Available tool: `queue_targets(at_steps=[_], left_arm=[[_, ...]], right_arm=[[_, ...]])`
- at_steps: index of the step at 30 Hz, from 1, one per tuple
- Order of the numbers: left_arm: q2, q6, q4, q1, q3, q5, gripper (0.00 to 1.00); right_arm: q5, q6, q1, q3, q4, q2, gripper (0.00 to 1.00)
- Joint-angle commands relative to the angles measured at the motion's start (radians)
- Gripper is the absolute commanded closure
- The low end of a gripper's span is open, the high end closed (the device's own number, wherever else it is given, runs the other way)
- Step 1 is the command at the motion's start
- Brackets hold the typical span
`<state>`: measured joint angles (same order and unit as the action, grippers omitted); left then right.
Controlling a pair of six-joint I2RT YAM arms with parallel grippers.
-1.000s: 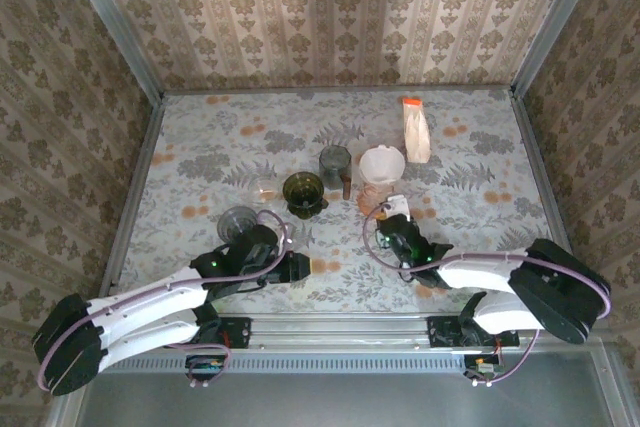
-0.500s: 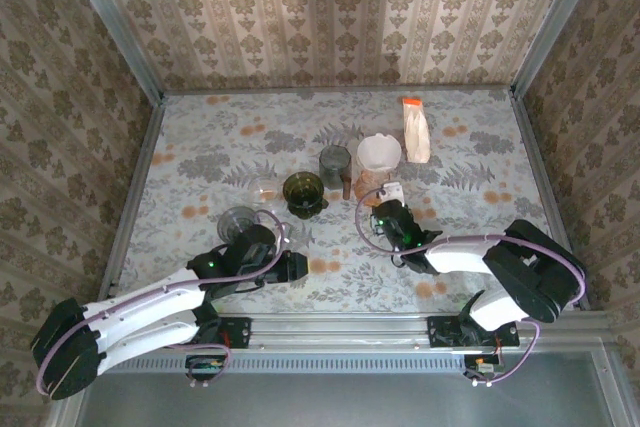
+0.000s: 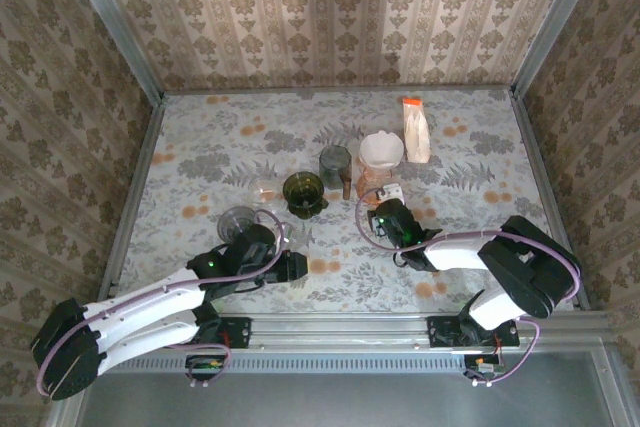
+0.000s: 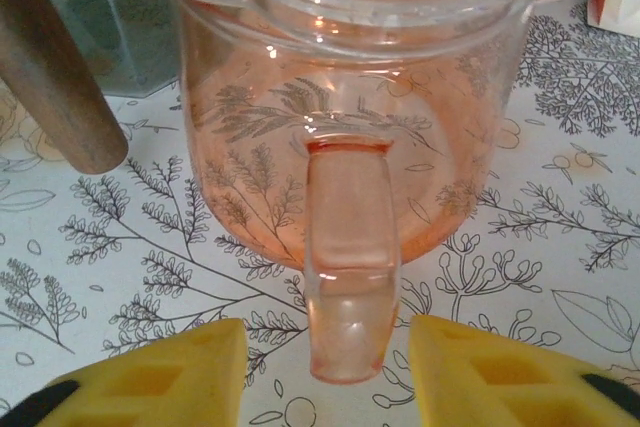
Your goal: Place the coffee filter in the dripper
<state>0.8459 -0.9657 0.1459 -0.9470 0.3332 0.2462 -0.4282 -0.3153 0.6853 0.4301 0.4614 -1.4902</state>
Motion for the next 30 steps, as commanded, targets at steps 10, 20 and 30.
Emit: queue_targets(at_steps=[10,20,30], left_arm=[[-0.055,0.030,0.050,0.008,0.014,-0.042,0.43],[-0.243,0.173,0.236,0.080,0.164,-0.133,0.00],[-0.338,0.395,0.508,0.115,0.438,-0.328,0.00]], right_arm=[[0.009,-0.240,0.061,-0.157,-0.399,0.575,0.36],[0.078,-0.324,0.061,-0.077,-0.839,1.107,0.29],[0.229,-0.238,0.209,0.121,-0.549,0.542,0.29]])
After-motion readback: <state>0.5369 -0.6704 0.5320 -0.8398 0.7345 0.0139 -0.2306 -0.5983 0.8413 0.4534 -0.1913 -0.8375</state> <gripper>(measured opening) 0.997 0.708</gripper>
